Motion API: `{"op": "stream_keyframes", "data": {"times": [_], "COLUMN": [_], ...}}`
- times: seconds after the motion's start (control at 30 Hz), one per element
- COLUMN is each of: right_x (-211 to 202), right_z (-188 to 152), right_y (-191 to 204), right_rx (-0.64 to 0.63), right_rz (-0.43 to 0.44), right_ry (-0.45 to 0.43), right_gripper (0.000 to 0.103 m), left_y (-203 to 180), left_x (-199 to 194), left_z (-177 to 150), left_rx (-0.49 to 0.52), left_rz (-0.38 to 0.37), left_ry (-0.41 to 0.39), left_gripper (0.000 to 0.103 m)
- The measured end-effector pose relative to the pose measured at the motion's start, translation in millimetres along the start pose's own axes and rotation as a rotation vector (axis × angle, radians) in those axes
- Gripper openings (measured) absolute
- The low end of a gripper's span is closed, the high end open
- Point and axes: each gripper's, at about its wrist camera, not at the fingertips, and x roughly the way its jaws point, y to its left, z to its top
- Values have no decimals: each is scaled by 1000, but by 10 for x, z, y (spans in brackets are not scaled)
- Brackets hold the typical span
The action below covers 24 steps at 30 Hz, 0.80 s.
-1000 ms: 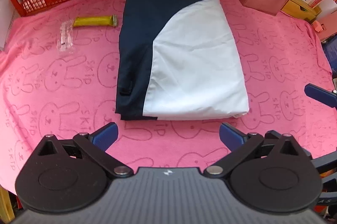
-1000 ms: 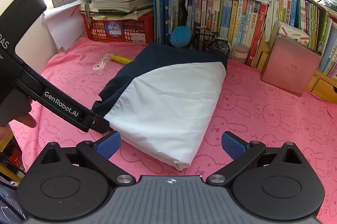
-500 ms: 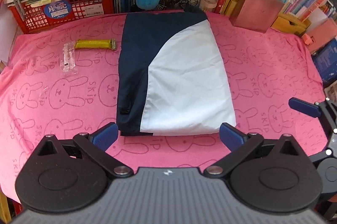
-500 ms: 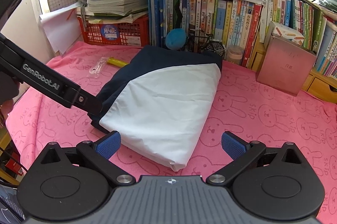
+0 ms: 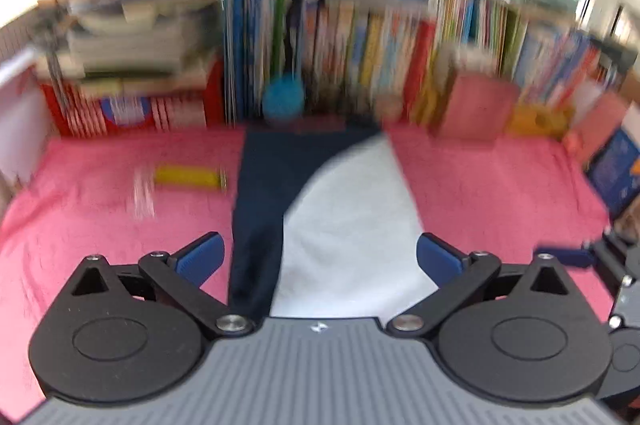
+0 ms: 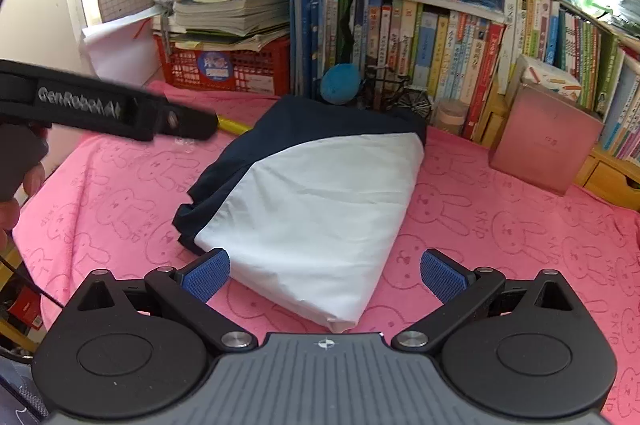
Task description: Fold clothes
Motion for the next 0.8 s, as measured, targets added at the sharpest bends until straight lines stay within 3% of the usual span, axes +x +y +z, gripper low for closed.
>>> {"op": "stream_keyframes", "data": {"times": [0.07, 0.17, 0.3, 0.53, 0.8], "right_x": [20, 56, 111, 141, 168], "right_z": [-10, -19, -9, 7, 20], "right_y": [9, 8, 34, 98, 60], "right_rx": [2, 6, 1, 2, 22], "right_rz": [-1, 10, -5, 65, 54], "right_ry": [10, 24, 40, 62, 68], "right_gripper": [103, 103, 103, 103, 103], "left_y": [-19, -7, 10, 24, 91], "left_x": [118, 179, 187, 240, 247], "left_z": [-38, -111, -138, -180, -199], "left_rx": [-4, -15, -21, -22, -66], "left_rz": [29, 80, 76, 71, 65], "left_ry": [72, 116, 132, 174, 184], "left_gripper": [103, 103, 103, 103, 103]}}
